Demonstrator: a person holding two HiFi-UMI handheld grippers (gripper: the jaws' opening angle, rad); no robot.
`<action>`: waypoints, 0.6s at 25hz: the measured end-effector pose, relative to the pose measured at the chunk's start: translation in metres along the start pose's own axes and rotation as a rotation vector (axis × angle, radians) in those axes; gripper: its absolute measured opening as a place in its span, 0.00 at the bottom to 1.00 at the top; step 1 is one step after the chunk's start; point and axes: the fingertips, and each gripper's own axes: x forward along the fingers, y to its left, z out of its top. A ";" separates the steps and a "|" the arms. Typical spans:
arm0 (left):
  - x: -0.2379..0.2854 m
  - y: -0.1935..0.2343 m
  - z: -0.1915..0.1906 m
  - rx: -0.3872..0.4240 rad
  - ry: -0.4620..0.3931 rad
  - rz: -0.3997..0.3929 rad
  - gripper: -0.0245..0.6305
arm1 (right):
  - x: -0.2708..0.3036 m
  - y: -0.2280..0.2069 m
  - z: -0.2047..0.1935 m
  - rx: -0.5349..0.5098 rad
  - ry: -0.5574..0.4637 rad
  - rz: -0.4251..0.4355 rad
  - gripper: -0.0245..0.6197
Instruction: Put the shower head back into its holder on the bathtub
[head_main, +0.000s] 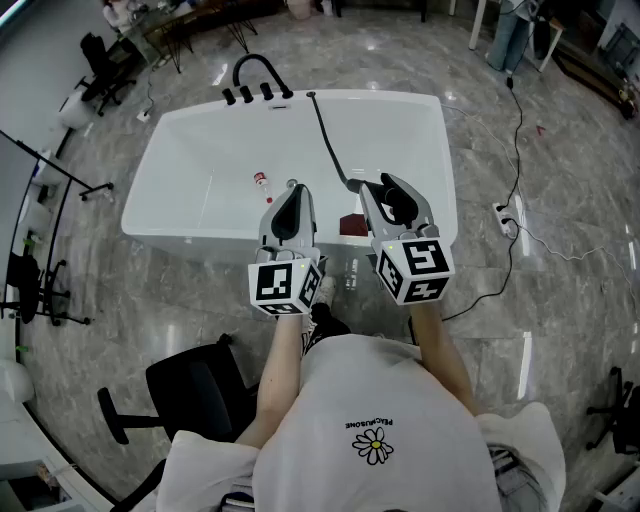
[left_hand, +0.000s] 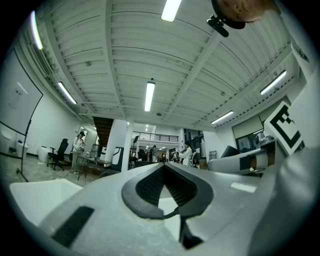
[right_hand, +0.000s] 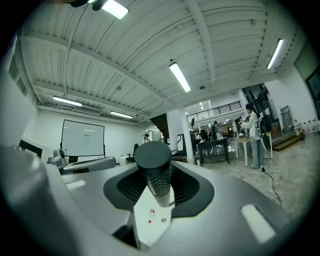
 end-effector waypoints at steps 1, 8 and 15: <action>-0.001 0.001 0.000 0.000 -0.001 0.002 0.04 | -0.001 0.001 0.000 -0.001 0.000 0.000 0.25; 0.001 -0.001 -0.001 -0.001 0.002 0.004 0.04 | -0.005 -0.003 -0.003 -0.003 0.005 -0.002 0.25; 0.010 -0.003 -0.018 -0.011 0.039 0.002 0.04 | -0.005 -0.017 -0.009 0.034 0.006 -0.010 0.25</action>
